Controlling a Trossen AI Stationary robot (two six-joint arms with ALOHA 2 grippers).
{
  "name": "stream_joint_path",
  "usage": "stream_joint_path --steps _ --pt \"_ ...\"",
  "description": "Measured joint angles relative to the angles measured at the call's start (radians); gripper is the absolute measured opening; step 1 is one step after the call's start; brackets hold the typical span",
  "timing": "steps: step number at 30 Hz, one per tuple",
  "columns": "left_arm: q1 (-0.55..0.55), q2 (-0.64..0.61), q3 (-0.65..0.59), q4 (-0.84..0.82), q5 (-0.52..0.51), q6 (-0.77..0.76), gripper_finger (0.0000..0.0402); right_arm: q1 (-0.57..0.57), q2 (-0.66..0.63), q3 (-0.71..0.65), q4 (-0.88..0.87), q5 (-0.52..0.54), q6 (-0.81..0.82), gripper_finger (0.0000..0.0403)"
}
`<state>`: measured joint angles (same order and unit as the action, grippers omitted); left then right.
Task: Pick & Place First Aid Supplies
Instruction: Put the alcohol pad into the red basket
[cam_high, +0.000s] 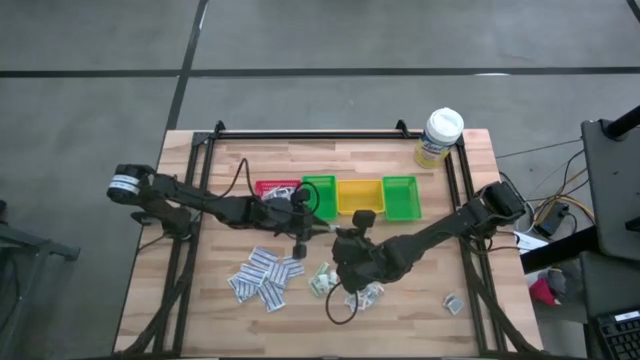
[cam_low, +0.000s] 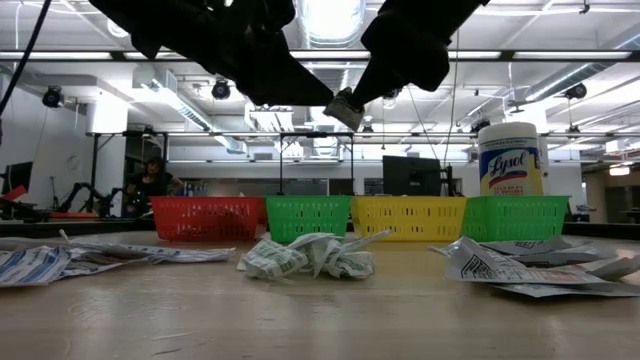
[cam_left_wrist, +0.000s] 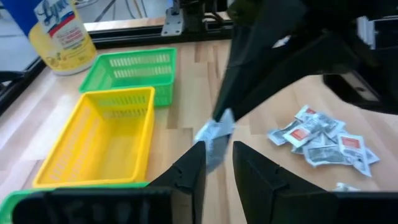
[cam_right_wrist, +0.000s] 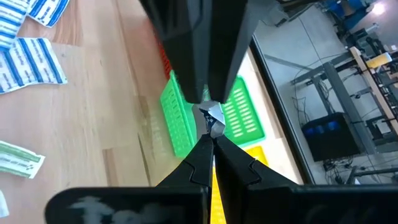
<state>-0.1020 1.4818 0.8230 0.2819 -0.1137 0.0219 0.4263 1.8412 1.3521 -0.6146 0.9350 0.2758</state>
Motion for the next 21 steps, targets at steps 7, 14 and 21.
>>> stream_joint_path --steps 7,14,21 --pt "0.000 -0.016 0.001 0.004 -0.017 0.005 0.0085 0.001 0.000 0.000 0.000 -0.002 0.006 0.0008" --pt "0.000 -0.014 0.001 -0.008 -0.007 0.005 0.0085 0.001 0.000 0.000 0.001 -0.002 0.005 0.0008" --pt "0.000 -0.023 0.001 -0.009 0.056 -0.007 0.0085 0.001 0.000 0.000 0.000 -0.024 0.005 0.0008"
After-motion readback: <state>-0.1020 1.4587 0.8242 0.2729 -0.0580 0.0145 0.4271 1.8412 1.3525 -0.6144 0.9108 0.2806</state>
